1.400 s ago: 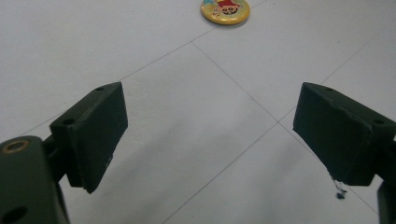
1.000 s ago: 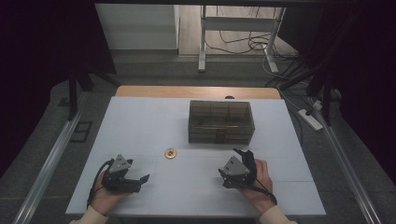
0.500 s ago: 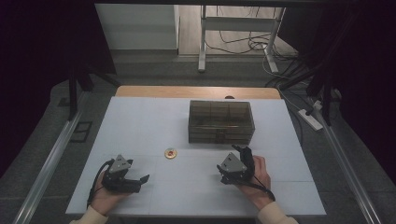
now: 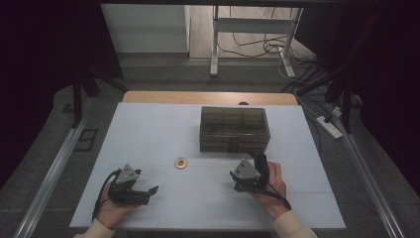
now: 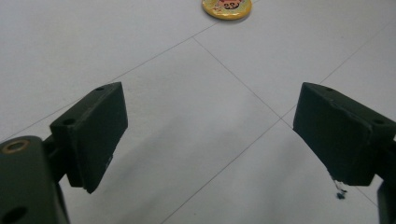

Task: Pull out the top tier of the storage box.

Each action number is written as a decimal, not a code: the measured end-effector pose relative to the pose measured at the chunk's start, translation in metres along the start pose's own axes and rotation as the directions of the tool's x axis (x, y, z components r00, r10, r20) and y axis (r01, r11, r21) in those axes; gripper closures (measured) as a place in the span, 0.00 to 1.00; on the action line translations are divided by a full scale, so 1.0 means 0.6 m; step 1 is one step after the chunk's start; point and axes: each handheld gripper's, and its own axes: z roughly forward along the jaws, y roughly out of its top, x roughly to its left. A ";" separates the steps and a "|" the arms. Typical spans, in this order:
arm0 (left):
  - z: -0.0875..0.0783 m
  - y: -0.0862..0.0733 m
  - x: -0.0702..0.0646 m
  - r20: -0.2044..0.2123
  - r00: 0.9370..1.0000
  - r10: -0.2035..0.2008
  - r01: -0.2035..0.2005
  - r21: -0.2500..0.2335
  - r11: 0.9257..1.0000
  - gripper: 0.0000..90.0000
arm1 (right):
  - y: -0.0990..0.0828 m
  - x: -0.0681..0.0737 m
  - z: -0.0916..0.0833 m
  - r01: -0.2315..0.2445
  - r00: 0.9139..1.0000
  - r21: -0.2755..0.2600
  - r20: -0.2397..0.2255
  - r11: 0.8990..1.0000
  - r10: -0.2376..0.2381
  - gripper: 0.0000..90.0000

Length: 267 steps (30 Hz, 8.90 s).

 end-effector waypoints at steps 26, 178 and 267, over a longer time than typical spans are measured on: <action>0.000 0.000 0.000 0.000 1.000 0.003 -0.003 0.001 1.000 0.12 | 0.012 -0.013 0.004 0.016 0.999 -0.008 0.042 1.000 -0.016 0.17; 0.000 -0.001 0.003 -0.006 1.000 0.000 0.000 0.002 1.000 0.12 | 0.024 -0.013 0.081 0.393 0.858 0.084 0.325 0.916 -0.398 0.88; -0.007 -0.002 0.005 -0.022 1.000 -0.009 0.008 -0.026 1.000 0.12 | -0.011 -0.023 -0.006 -0.148 0.982 -0.071 -0.129 0.986 0.138 0.39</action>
